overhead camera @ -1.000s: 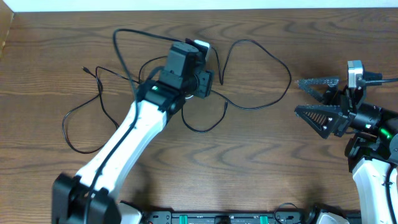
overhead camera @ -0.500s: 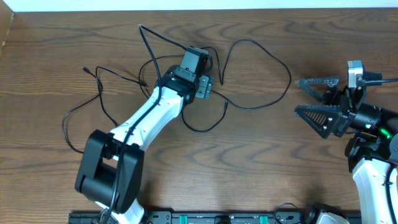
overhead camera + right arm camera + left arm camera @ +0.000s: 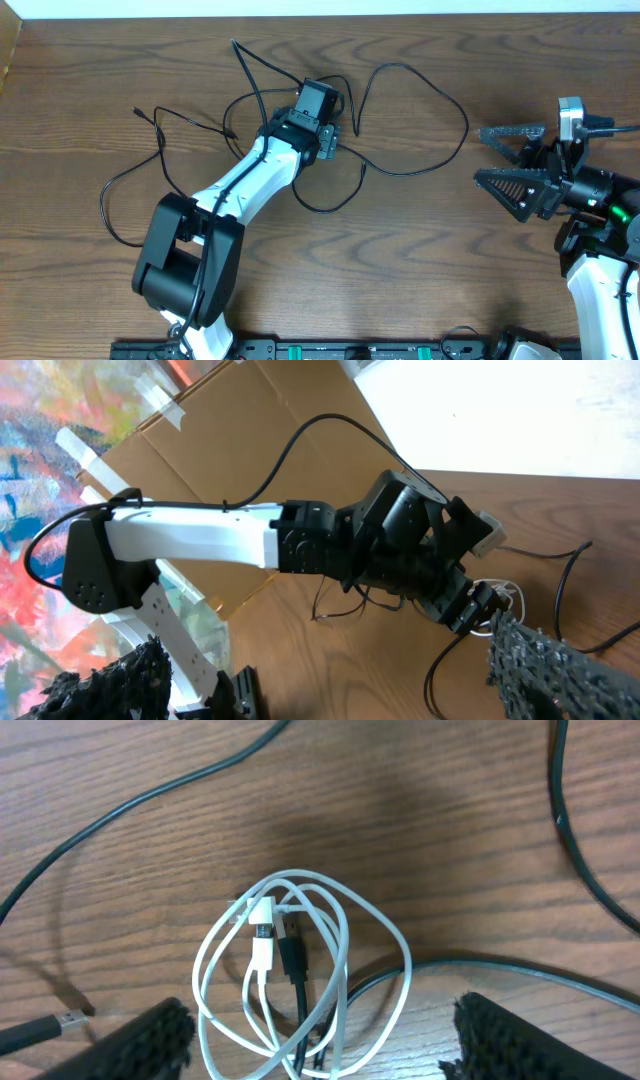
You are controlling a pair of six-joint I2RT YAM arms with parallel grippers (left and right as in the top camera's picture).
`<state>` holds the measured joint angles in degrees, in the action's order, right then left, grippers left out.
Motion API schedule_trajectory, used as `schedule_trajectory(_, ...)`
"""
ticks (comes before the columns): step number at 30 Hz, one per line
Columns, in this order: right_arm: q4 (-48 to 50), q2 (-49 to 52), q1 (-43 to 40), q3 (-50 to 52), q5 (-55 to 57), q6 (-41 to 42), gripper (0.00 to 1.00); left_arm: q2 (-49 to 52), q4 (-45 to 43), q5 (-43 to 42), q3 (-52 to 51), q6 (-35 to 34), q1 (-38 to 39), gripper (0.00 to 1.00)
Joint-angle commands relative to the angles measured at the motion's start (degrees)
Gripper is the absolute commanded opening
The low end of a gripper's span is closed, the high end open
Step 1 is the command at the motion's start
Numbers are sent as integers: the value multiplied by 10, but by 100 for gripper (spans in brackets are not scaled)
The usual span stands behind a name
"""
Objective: Untangle cables
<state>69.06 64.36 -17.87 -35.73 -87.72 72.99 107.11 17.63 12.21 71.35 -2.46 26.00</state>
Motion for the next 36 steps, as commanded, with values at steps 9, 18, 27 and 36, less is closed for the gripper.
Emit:
schedule_trajectory(9,1,1,-4,-5,1,-9,99,18,3,10,1,7,-3,78)
schedule_trajectory(18,2,1,-4,-5,-1,-9,99,40,3,10,0,7,-11,73)
schedule_trajectory(27,1,1,-4,-5,-1,-15,99,40,2,10,0,7,-23,8)
schedule_trajectory(36,2,1,-4,-5,-1,-15,99,28,-50,49,0,7,-23,8)
